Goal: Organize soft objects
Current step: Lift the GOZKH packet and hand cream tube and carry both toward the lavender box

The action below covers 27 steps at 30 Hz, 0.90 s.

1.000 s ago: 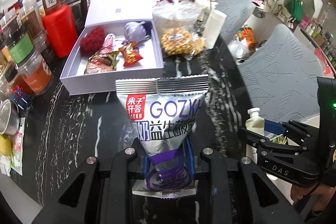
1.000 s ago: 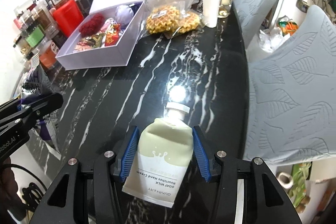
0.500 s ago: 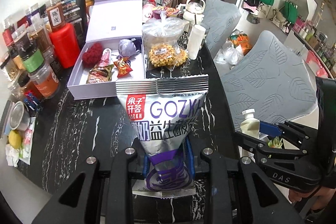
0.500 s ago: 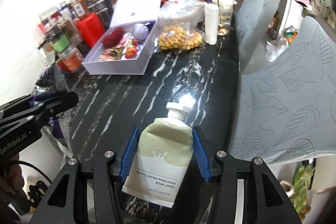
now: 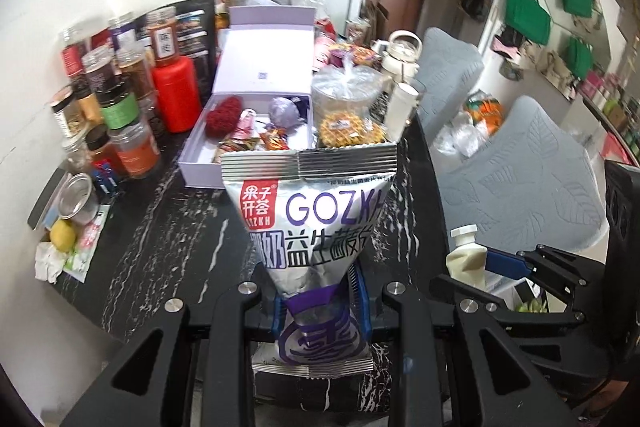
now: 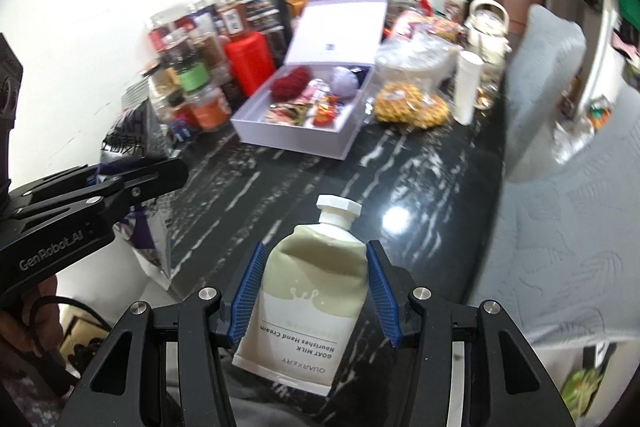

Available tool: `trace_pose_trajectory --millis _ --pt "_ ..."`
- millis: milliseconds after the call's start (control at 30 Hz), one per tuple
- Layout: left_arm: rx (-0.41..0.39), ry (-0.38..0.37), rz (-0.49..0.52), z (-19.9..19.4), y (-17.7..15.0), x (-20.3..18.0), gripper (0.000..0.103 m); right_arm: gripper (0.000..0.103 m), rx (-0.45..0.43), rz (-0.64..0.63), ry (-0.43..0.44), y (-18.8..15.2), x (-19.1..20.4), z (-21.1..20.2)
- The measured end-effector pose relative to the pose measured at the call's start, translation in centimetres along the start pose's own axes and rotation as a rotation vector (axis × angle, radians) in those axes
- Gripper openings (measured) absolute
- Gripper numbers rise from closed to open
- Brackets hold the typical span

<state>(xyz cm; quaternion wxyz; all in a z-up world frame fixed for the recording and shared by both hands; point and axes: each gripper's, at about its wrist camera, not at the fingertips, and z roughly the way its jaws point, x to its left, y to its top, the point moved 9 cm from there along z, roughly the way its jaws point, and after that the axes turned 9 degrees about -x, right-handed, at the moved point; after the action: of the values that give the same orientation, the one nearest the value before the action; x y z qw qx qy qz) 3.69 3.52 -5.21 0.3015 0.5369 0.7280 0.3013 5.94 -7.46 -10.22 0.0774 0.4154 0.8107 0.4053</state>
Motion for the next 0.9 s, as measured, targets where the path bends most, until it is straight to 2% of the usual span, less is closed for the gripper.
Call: trace_pose_trajectory --millis 400,900 --pt "-0.054 0.017 -0.005 0.7 3.1 2.8 0.027 0.051 -0.030 -0.068 0.056 3.1 2.6 1.9" --pt "-0.043 -0.034 0.005 4.3 7.1 6.0 0.027 0.051 -0.043 -0.083 0.040 8.2 3.8 6.2"
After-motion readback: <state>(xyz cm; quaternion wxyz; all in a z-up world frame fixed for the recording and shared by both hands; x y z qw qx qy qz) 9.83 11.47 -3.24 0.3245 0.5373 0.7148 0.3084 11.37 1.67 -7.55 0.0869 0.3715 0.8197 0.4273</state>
